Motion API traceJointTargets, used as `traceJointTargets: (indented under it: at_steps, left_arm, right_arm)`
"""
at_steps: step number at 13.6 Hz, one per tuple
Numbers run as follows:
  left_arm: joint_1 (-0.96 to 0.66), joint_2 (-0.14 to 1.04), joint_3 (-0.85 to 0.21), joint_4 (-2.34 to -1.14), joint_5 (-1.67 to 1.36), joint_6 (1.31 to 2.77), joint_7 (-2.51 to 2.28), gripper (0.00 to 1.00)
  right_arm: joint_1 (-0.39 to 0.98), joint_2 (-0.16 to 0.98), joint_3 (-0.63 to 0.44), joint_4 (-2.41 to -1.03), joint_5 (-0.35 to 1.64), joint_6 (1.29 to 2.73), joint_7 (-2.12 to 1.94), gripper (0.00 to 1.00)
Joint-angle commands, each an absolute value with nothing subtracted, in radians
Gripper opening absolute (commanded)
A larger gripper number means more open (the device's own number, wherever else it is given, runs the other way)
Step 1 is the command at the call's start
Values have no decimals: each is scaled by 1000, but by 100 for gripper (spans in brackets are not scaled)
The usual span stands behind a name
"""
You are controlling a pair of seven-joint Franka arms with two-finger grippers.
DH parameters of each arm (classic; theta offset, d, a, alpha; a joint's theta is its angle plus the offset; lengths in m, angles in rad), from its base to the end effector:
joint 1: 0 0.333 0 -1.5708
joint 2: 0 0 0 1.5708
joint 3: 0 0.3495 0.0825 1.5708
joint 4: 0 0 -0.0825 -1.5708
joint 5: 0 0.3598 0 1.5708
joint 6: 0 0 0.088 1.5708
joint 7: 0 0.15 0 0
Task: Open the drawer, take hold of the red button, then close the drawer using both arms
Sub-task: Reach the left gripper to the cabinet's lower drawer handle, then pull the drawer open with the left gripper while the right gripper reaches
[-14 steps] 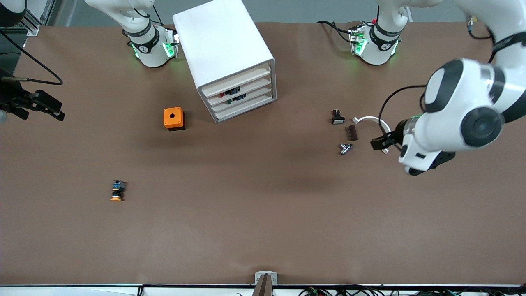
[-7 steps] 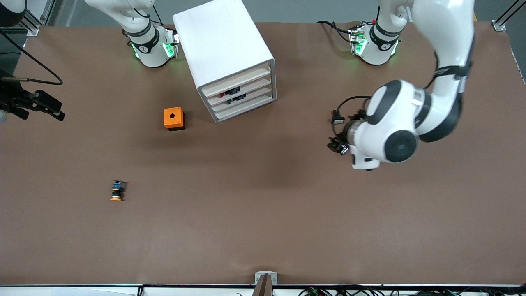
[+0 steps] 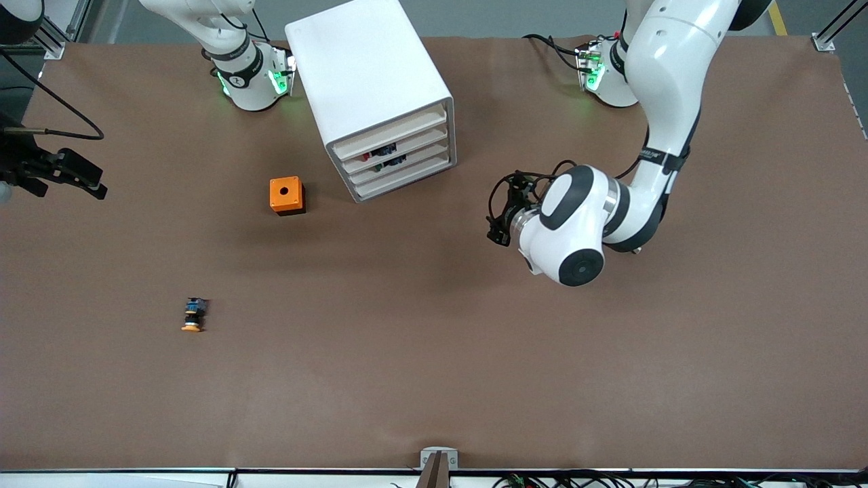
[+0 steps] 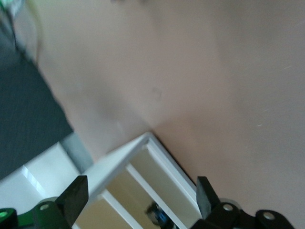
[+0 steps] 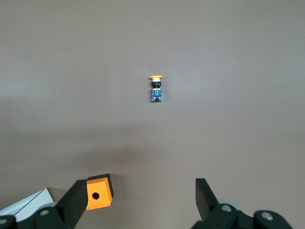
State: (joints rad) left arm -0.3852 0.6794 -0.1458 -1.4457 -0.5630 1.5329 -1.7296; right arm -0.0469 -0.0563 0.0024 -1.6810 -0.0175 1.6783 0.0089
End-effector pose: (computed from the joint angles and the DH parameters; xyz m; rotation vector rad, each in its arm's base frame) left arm 0.5166 -0.3794 0.2913 -2.0714 -1.6704 1.1794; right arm 0.5217 -0.0256 0.6045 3.1209 -0.0811 0.0832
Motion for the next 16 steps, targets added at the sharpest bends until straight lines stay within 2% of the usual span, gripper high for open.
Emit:
traceJointTargets:
  at_steps: [1,7,9,12,16]
  left_arm:
    - [-390,738,-143,-1420,-740,1529,-1850,100]
    - [-471,816,-143,-1430,-876,1525,-2172,98]
    - [-503,837,-143,-1428,-906,1525,-2241,95]
    - [-526,862,-143,-1428,-962,1525,-2301,84]
    - [-581,870,-144,-1425,-986,1523,-2391,81]
  right_arm:
    - [-69,-80,21,-1698,-31,1683,21,100]
    - [-74,-78,21,-1700,-31,1701,11,100]
    - [-72,-77,21,-1700,-31,1701,11,100]
    - [-69,-75,21,-1698,-31,1700,17,100]
    - [-67,-74,23,-1698,-22,1703,17,100]
